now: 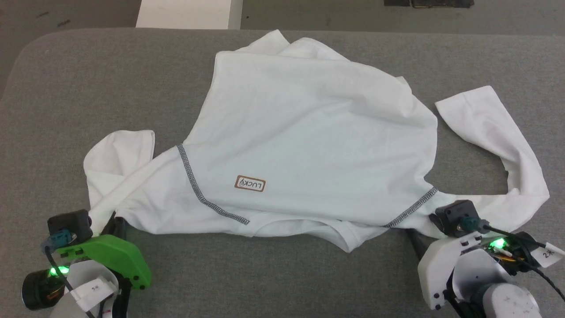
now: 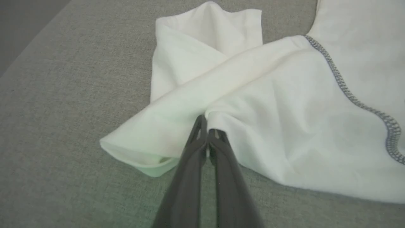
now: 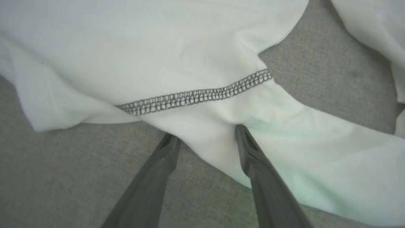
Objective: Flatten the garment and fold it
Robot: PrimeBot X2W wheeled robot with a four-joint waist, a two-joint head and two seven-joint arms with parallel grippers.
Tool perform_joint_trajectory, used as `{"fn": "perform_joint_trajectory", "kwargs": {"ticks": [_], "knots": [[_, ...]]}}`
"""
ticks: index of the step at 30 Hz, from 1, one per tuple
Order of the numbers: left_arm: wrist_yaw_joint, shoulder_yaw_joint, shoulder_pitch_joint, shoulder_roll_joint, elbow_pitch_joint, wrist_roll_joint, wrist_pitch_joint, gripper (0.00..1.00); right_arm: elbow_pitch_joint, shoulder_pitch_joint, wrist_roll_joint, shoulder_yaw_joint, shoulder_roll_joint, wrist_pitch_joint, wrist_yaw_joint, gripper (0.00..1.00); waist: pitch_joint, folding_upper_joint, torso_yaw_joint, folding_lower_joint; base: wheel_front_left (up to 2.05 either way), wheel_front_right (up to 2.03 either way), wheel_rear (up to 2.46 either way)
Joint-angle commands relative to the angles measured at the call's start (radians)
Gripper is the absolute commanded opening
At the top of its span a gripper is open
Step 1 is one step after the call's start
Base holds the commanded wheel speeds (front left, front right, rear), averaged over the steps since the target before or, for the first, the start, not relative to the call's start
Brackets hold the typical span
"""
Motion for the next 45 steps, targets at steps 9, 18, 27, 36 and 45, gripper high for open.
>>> {"fn": "perform_joint_trajectory", "kwargs": {"ticks": [9,18,27,36,45], "knots": [[-0.030,0.009,-0.037,-0.012,-0.029,-0.014,-0.077,0.00,-0.009,-0.037,0.041,-0.044,0.002,-0.040,-0.001,0.00,-0.041,0.0000,-0.001,0.0000,0.00,0.00,0.00],[-0.087,0.037,-0.110,0.030,-0.253,-0.052,-0.088,0.00,-0.298,-0.068,0.079,-0.094,-0.085,0.024,-0.001,0.00,-0.097,0.0000,-0.019,0.0000,0.00,0.00,0.00],[-0.140,0.030,-0.455,0.070,-0.361,-0.138,0.090,0.00,-0.323,-0.446,0.175,-0.027,-0.310,0.175,-0.001,0.00,0.010,0.0000,-0.044,0.0000,0.00,0.00,0.00],[-0.105,0.070,-0.987,0.105,-0.162,-0.120,0.167,0.00,-0.038,-1.105,0.200,0.114,-0.391,0.137,-0.001,0.00,0.241,0.0000,-0.081,0.0000,0.00,0.00,0.00],[-0.064,0.115,-1.298,0.091,0.017,-0.051,0.008,0.00,0.237,-1.517,0.088,0.093,-0.312,-0.099,-0.001,0.00,0.367,0.0000,-0.084,0.0000,0.00,0.00,0.00]]}}
